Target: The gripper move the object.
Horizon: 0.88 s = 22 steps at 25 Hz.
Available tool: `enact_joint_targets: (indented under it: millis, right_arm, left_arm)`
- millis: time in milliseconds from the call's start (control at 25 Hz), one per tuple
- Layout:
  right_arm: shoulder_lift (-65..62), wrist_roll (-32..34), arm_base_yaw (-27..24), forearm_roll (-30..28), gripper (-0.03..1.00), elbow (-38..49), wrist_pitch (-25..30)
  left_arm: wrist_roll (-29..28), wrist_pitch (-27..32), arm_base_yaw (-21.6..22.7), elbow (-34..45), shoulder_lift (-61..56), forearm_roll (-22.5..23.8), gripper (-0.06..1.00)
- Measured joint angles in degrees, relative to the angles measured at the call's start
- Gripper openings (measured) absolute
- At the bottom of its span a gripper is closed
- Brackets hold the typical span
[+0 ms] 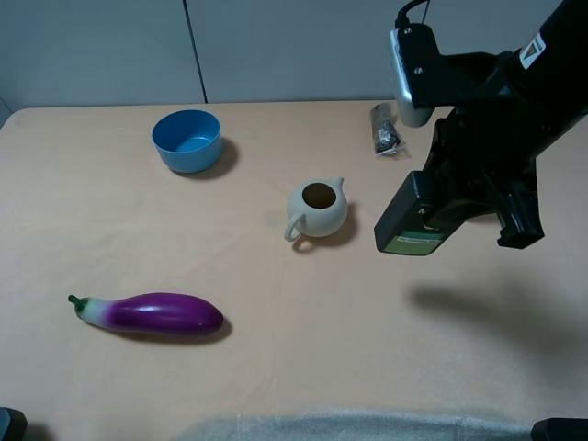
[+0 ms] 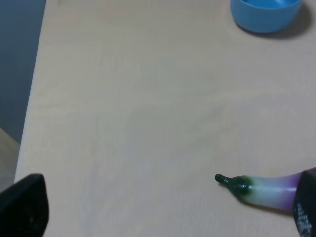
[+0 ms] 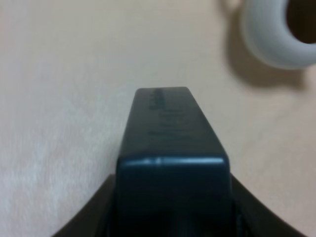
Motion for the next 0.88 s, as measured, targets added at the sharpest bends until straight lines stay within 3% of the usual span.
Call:
enact_joint_targets:
  millis: [480,880]
  right_arm:
    - [0.1,32.6,0.0,-8.3,0.29,-9.4,0.7]
    - [8.0,46.8,-3.1,-9.2,0.29,-20.8,8.0]
  left_arm:
    - [0.0,0.0,0.0,0.0,0.0,0.0,0.99]
    - [0.0,0.0,0.0,0.0,0.0,0.0,0.99]
